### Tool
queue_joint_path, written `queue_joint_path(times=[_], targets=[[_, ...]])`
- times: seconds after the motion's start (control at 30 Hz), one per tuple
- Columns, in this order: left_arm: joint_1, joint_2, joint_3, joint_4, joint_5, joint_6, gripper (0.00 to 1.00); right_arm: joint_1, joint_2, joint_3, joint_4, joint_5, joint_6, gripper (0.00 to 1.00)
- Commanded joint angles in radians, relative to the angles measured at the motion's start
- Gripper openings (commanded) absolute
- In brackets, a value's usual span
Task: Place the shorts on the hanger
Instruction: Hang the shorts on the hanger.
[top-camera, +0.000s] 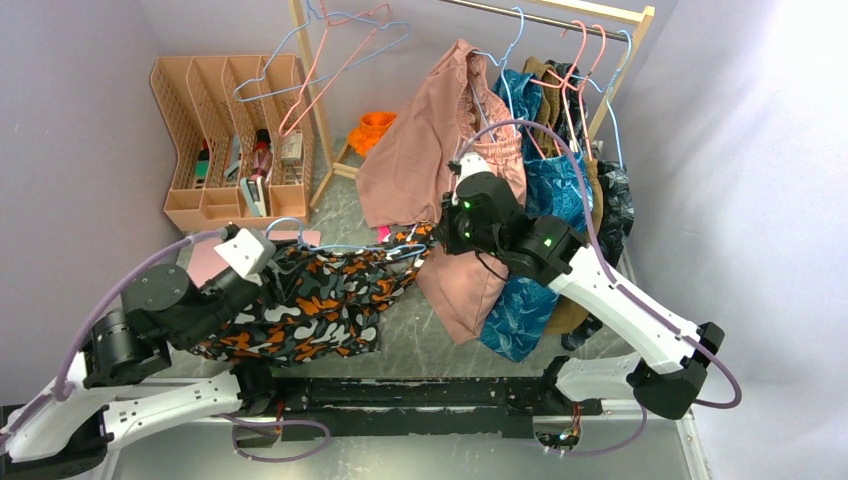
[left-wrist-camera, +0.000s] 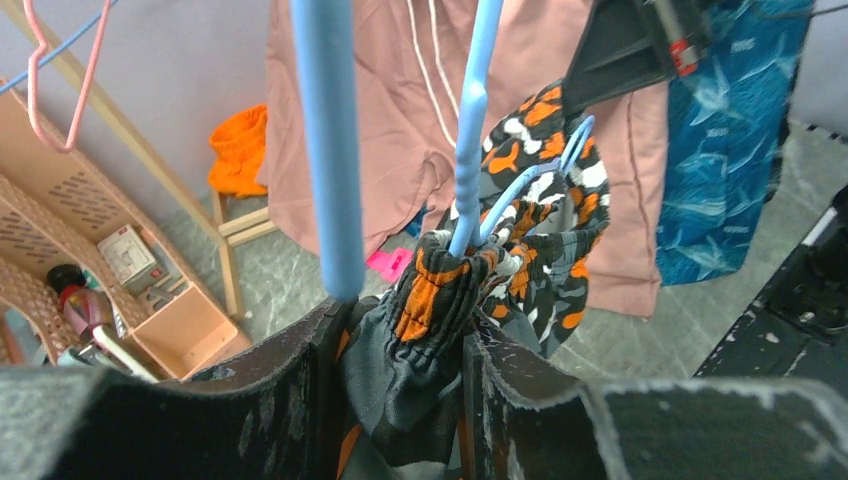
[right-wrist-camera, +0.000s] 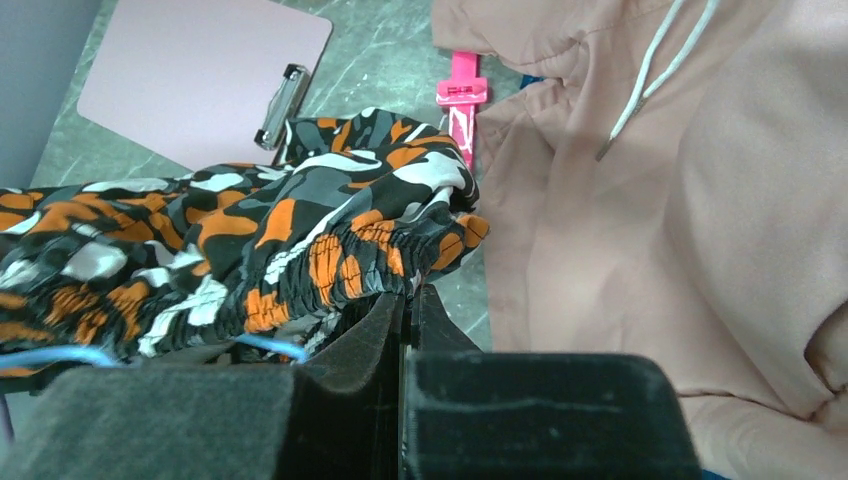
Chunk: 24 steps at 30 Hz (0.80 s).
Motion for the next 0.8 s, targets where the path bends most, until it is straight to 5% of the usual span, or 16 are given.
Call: queue_joint_path(times=[0.0, 0.5, 0.77], targets=[[0.0, 0.048, 0.0, -0.027, -0.092, 0.026, 0.07, -0.008, -0.037, 0.062, -0.04, -0.01, 0.009, 0.0], [0.0, 0.182, -0.02, 0.08, -0.407, 0.029, 0.07, -0.009, -0.015, 0.129, -0.167, -0.142, -0.002, 0.0], [0.0, 0.157, -0.019, 0.205, -0.432, 0.04, 0.07, -0.009, -0.013, 0.091, -0.14, -0.226, -0.001, 0.0]])
